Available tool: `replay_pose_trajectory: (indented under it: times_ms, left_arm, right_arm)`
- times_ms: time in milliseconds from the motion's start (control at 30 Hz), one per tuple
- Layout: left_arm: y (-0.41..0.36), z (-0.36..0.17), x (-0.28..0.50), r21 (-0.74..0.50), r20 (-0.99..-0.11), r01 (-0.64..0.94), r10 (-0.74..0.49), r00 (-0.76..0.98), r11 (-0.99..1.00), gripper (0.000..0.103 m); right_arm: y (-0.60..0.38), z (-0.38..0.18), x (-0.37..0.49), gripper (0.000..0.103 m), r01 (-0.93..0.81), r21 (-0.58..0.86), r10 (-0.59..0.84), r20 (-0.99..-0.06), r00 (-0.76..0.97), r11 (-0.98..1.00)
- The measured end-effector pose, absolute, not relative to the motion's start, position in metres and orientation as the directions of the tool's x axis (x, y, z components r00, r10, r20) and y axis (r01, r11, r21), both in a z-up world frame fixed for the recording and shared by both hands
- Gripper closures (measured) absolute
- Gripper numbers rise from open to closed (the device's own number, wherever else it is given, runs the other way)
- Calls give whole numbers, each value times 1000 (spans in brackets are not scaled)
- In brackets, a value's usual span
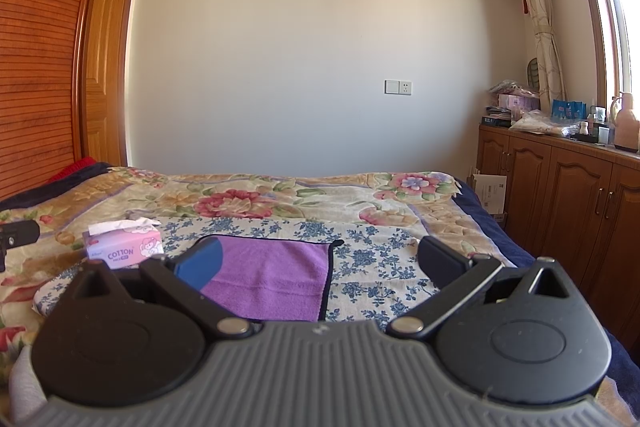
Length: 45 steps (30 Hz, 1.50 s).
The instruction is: Fold towel
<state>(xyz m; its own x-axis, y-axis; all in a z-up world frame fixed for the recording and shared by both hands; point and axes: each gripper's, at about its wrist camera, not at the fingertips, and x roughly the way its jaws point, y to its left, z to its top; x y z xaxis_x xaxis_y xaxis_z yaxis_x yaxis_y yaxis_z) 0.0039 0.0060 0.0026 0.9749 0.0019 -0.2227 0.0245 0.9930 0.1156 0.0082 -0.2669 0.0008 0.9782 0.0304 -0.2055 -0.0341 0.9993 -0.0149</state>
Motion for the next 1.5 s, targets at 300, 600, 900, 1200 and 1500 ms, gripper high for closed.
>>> replay_pose_trajectory:
  times_ms: [300, 600, 900, 1200, 1500]
  left_arm:
    - [6, 3, 4, 116, -224, 24, 2, 975, 993, 0]
    - [3, -6, 7, 123, -234, 27, 3, 972, 992, 0]
    - [-1, -9, 13, 144, -266, 42, -2, 964, 989, 0]
    - [-5, -15, 24, 154, -305, 63, -13, 952, 986, 0]
    - [-6, -22, 34, 163, -334, 83, -24, 942, 983, 0]
  right_arm:
    - [-267, 1, 7, 0, -35, -15, 31, -206, 978, 999]
    - [-272, 5, 11, 0, -39, -14, 35, -220, 975, 999]
    - [-266, 0, 18, 0, -50, -20, 43, -243, 969, 999]
    - [-263, -4, 25, 0, -57, -22, 50, -261, 964, 998]
    - [-258, -8, 34, 0, -62, -35, 50, -277, 960, 997]
